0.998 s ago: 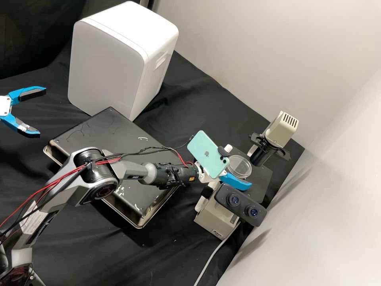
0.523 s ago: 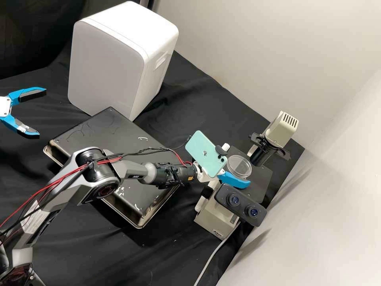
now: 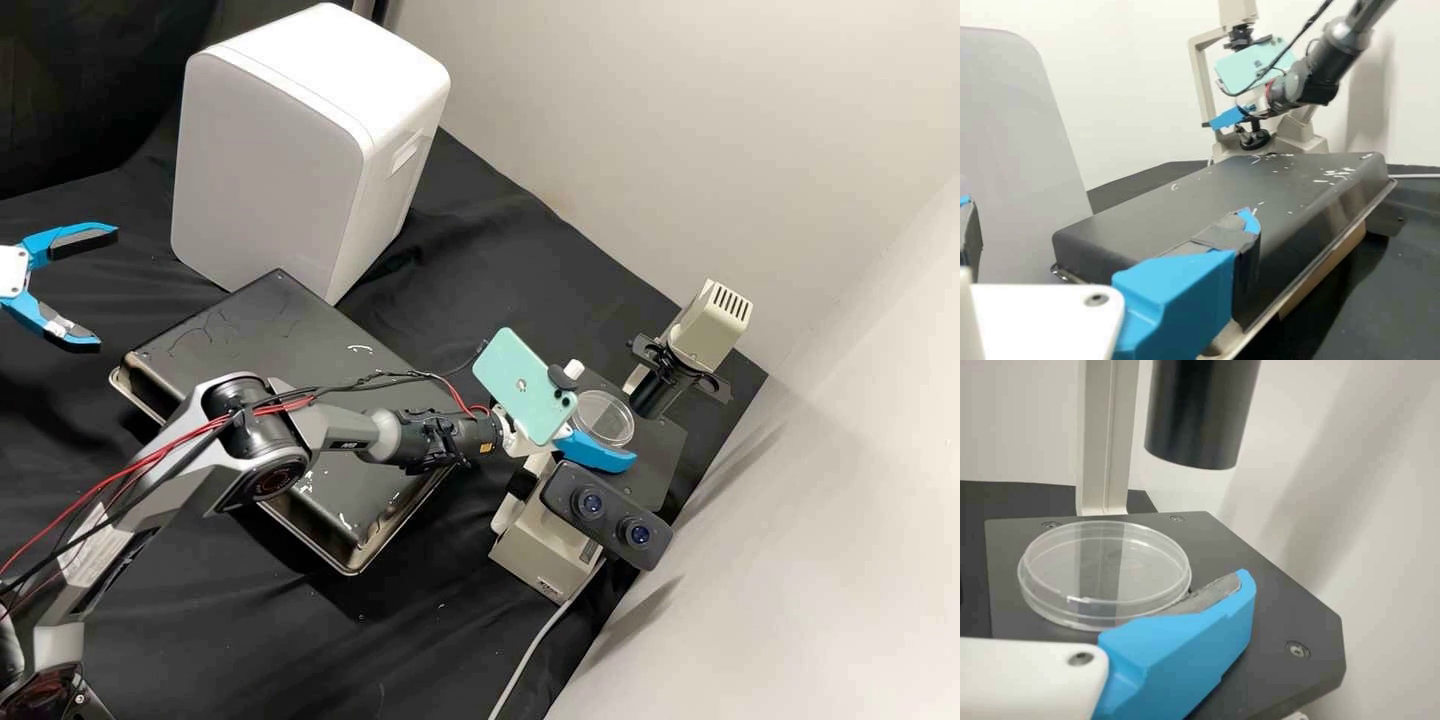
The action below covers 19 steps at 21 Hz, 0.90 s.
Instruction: Place the petri dish on the bench
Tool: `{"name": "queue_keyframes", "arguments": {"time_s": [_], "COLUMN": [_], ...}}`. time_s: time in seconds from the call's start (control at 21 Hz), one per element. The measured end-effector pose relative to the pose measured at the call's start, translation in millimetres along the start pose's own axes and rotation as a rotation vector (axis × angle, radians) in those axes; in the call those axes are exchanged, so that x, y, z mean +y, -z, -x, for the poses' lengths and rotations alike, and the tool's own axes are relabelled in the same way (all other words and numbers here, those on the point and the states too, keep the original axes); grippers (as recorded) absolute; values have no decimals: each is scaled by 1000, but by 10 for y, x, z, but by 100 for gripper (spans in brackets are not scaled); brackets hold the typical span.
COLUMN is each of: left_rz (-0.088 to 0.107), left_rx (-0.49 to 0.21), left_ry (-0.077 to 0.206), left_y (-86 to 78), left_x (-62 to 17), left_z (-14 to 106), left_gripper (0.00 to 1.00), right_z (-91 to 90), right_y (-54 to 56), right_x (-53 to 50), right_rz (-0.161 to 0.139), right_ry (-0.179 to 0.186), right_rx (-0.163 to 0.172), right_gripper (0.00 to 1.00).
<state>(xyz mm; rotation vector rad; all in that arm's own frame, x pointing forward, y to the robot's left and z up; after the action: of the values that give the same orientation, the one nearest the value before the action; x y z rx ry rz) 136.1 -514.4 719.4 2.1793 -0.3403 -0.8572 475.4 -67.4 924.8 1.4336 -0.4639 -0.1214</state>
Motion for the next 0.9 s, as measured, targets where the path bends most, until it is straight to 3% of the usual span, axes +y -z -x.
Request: {"name": "queue_keyframes", "arguments": {"time_s": [0.24, 0.57, 0.62, 0.9], "left_rz": [0, 0, 0, 0], "left_rx": [-3, -3, -3, -2], "left_ry": [0, 0, 0, 10], "left_y": [-5, -5, -5, -4], "left_x": [0, 0, 0, -18], "left_z": [0, 0, 0, -6], "left_gripper": [100, 100, 100, 100], "right_z": [-70, -117, -117, -118], "right_y": [-68, -69, -69, -65], "right_x": [17, 1, 1, 2], "right_rz": [-9, -23, -34, -20], "right_ry": [-10, -9, -9, -5], "right_rx": [-10, -8, -8, 1], "right_gripper": [100, 100, 0, 0]}}
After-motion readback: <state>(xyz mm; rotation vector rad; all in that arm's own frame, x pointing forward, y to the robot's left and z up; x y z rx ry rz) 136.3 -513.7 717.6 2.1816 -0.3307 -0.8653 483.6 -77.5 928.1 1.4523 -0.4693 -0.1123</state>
